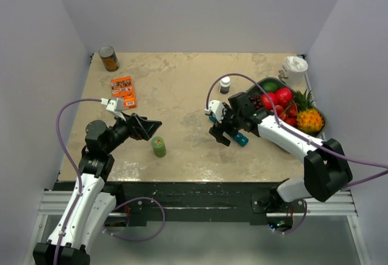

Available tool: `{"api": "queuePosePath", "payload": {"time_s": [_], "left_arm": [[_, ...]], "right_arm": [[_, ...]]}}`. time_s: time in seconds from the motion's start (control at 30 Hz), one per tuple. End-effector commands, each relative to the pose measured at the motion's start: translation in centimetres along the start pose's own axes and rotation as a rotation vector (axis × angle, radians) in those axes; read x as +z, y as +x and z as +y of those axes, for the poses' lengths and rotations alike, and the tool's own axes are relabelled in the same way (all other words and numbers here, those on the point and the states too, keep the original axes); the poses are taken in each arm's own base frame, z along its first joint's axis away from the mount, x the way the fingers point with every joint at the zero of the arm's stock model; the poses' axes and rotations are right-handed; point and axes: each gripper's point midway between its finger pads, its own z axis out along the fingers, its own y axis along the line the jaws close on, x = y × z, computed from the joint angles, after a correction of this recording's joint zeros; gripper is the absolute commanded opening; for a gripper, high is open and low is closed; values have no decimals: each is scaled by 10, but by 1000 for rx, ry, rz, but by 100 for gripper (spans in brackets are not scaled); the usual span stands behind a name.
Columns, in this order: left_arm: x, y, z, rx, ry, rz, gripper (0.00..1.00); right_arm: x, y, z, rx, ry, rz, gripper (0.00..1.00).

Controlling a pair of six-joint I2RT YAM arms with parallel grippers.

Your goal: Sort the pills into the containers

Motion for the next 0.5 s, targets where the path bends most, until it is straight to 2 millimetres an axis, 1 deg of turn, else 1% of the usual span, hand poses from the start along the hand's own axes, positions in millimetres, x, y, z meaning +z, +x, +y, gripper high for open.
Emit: {"api": "queuePosePath", "payload": {"time_s": [0.0,0.07,0.1,0.13,0.17,0.2,0.33,0.47], "left_arm": [[0,0,-2,-23,2,-5,98],[0,0,-1,-22,2,-5,98],[0,1,-1,-21,3,-3,98],[0,1,-2,-21,4,-2,98],[0,2,-1,-20,2,-2,98],[-1,2,-1,-19,3,0,98],[-2,4,1,-8,-7,5,98],[-3,5,2,5,-13,6,98]], "right_arm": [[1,-4,-30,15,171,7,93],[1,-3,-38,32,211,17,93],[4,1,-41,38,224,39,93],[5,-1,-42,49,225,38,93],[8,2,-43,58,225,49,92],[14,6,-43,64,217,72,90],[26,12,-46,94,208,110,86],[31,16,-54,134,208,127,81]]}}
